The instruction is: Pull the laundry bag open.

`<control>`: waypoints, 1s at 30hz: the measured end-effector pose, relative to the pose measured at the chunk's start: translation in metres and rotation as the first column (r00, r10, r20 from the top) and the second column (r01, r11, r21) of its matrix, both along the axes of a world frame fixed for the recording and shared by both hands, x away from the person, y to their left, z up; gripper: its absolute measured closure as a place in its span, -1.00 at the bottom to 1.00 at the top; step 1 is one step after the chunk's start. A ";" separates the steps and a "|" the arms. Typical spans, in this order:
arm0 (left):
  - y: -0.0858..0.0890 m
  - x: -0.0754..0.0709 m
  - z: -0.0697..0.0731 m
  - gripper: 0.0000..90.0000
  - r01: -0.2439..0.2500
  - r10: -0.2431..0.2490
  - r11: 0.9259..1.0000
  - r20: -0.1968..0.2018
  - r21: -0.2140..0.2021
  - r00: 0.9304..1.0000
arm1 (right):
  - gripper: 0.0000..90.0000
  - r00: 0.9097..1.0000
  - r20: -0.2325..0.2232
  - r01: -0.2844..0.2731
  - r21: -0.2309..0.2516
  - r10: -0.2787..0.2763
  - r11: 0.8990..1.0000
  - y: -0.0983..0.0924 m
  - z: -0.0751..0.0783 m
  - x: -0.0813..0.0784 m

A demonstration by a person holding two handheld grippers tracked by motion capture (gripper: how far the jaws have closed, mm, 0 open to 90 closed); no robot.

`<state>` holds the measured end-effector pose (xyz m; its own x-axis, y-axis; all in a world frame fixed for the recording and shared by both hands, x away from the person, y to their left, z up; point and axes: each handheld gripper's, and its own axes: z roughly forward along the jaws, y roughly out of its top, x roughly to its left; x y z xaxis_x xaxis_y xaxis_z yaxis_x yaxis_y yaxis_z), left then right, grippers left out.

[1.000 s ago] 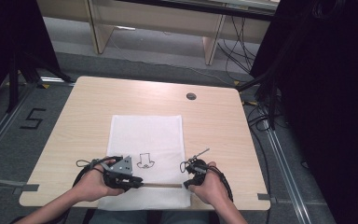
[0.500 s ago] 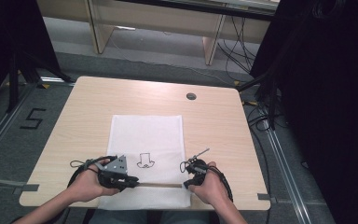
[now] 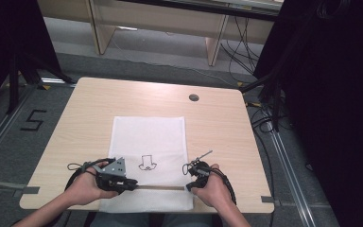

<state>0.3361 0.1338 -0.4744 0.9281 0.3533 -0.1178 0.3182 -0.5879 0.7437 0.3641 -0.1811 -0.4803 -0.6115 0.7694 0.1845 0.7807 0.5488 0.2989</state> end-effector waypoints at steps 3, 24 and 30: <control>0.003 0.001 0.001 0.82 0.009 -0.010 1.000 0.014 0.019 1.000 | 1.00 1.000 0.001 0.001 0.001 -0.001 1.000 0.000 0.000 0.000; 0.017 -0.002 -0.001 0.82 -0.022 0.022 1.000 -0.017 0.011 1.000 | 1.00 1.000 0.009 0.003 0.003 -0.003 1.000 0.000 -0.001 0.000; 0.028 -0.004 -0.001 0.82 -0.041 0.042 0.999 -0.013 0.035 0.999 | 1.00 1.000 -0.003 0.003 0.000 -0.003 1.000 0.000 0.000 0.000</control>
<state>0.3322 0.1620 -0.4754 0.9109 0.3955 -0.1174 0.3528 -0.5990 0.7188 0.3640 -0.1812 -0.4802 -0.6084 0.7715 0.1858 0.7833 0.5463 0.2967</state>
